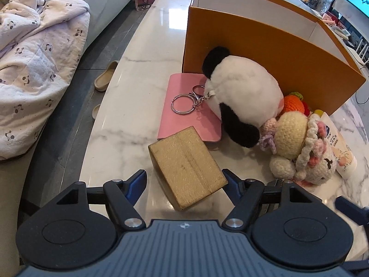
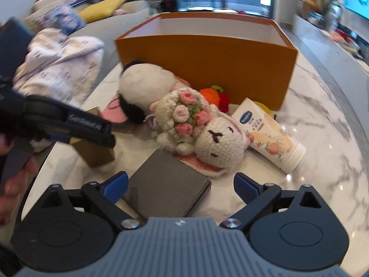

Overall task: Organize objects
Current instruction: 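Grasp the tan cardboard box with the left tool while the right tool grasps the dark gray box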

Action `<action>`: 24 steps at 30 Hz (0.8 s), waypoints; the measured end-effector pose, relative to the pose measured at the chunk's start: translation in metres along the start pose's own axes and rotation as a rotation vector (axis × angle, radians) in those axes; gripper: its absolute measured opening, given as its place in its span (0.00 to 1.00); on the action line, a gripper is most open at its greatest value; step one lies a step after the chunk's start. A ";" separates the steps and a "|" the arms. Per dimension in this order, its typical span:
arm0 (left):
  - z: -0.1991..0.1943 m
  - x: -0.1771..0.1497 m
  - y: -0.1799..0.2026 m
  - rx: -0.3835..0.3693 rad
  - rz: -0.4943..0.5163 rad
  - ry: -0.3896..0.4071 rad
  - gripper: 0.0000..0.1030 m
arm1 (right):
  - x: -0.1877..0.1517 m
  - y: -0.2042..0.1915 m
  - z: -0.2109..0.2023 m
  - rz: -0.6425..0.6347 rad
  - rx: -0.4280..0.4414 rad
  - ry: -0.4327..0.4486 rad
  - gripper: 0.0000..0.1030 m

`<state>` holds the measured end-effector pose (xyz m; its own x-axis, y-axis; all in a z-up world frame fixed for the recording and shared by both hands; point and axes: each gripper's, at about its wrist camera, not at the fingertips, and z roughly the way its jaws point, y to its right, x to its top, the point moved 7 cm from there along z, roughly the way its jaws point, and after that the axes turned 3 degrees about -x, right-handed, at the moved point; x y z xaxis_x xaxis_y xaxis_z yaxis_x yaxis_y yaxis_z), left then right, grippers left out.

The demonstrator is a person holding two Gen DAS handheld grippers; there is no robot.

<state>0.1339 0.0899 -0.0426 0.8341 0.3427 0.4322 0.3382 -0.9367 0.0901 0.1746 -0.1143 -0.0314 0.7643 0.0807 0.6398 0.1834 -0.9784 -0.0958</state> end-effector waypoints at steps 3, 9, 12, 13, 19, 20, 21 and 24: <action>0.000 0.000 0.001 -0.005 0.000 0.002 0.81 | -0.003 -0.001 0.014 0.090 -0.004 -0.036 0.95; -0.003 0.004 -0.001 -0.027 -0.025 0.017 0.81 | -0.010 -0.001 0.026 0.089 -0.004 -0.090 0.89; -0.002 0.005 -0.004 -0.044 -0.050 0.011 0.81 | -0.015 0.005 0.023 0.041 -0.001 -0.097 0.80; -0.002 0.004 -0.005 -0.047 -0.055 0.009 0.81 | -0.016 0.010 0.022 0.028 -0.003 -0.097 0.80; -0.001 0.002 -0.004 -0.045 -0.045 0.004 0.81 | -0.021 0.044 0.015 0.005 0.018 -0.111 0.80; -0.001 0.002 -0.004 -0.041 -0.043 0.005 0.81 | -0.023 0.048 0.014 -0.004 0.016 -0.113 0.82; -0.001 0.003 -0.004 -0.038 -0.045 0.009 0.81 | -0.025 0.053 0.013 -0.008 0.005 -0.116 0.87; 0.001 0.004 -0.008 -0.041 -0.089 0.035 0.81 | -0.029 0.058 0.013 -0.027 -0.012 -0.112 0.91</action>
<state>0.1354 0.0987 -0.0422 0.7854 0.4229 0.4519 0.3918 -0.9050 0.1659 0.1712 -0.1709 -0.0653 0.8236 0.1272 0.5527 0.1980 -0.9777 -0.0700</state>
